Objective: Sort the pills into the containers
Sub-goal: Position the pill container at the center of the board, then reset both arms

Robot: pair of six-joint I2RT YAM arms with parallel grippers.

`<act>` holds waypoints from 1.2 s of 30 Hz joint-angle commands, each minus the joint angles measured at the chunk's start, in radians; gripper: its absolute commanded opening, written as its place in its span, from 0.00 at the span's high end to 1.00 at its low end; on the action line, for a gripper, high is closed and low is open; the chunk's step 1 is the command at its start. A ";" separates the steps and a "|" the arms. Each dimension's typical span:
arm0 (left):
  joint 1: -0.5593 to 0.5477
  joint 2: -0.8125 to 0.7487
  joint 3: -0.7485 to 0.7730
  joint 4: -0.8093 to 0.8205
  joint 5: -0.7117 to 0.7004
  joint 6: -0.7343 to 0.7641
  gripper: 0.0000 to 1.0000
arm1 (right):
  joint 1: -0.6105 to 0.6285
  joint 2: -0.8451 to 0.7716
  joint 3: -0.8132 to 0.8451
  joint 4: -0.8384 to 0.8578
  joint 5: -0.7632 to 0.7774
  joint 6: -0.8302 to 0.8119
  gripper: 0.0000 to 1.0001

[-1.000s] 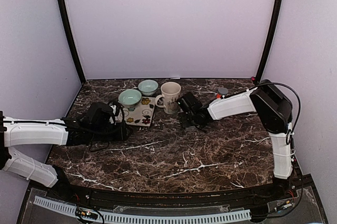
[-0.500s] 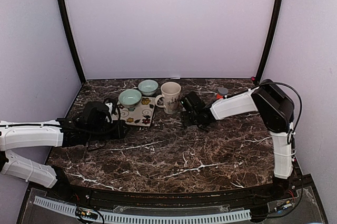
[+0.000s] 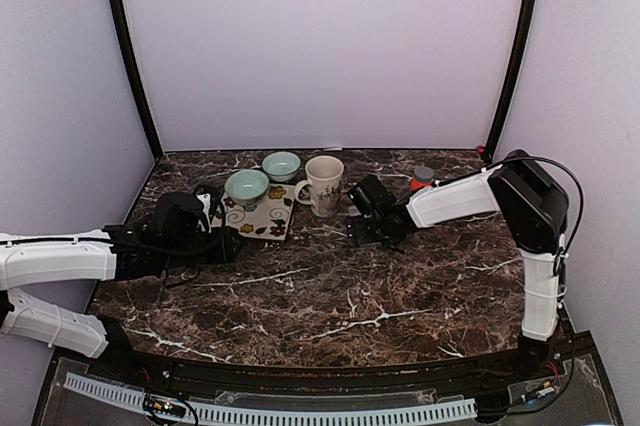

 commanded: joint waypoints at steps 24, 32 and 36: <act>0.055 -0.196 0.187 -0.090 -0.249 0.253 0.37 | 0.067 -0.439 0.054 -0.123 0.169 -0.105 0.00; 0.278 -0.100 0.360 -0.089 -0.109 0.383 0.28 | -0.035 -0.647 0.036 -0.212 0.386 -0.130 0.00; 0.382 -0.087 0.352 -0.046 -0.022 0.406 0.22 | -0.069 -0.768 -0.047 -0.211 0.515 -0.107 0.00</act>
